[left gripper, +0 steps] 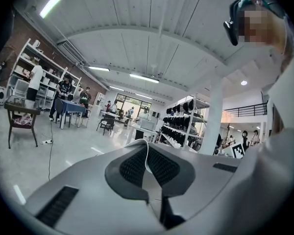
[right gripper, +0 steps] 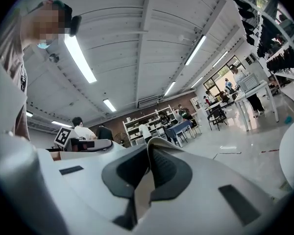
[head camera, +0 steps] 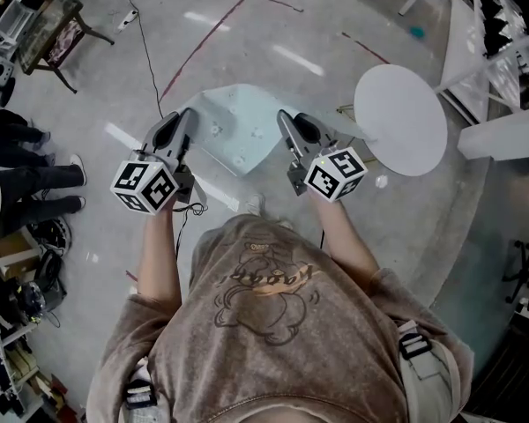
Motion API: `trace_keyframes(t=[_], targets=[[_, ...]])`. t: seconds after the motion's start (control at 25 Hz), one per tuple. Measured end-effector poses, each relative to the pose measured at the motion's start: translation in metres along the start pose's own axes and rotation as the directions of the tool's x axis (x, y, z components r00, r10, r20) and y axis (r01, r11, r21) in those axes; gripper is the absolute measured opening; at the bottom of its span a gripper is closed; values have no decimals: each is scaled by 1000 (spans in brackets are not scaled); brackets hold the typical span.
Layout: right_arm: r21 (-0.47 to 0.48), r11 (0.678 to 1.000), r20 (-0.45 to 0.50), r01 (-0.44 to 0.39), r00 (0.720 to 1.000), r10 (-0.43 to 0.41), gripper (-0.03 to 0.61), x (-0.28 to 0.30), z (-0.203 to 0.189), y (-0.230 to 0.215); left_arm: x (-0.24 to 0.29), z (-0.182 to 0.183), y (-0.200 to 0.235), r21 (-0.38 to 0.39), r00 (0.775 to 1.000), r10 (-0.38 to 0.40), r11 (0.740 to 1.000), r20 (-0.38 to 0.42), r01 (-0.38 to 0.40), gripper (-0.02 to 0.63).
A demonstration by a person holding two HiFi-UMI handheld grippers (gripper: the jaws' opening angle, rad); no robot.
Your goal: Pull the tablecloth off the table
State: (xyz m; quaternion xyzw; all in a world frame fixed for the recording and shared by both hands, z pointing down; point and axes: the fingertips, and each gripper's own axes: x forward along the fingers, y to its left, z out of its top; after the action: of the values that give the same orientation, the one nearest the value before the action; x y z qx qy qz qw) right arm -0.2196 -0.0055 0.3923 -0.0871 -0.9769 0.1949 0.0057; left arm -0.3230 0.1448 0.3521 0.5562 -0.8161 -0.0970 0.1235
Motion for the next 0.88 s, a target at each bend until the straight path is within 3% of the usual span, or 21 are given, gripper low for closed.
trace_keyframes(t=[0.56, 0.88], targets=[[12, 999, -38, 30, 999, -30, 9, 1, -12, -4, 0, -7, 3, -12, 1000, 1, 1000, -23, -2, 20], [6, 992, -9, 123, 992, -123, 9, -16, -5, -20, 24, -12, -6, -20, 996, -73, 997, -41, 72, 20]])
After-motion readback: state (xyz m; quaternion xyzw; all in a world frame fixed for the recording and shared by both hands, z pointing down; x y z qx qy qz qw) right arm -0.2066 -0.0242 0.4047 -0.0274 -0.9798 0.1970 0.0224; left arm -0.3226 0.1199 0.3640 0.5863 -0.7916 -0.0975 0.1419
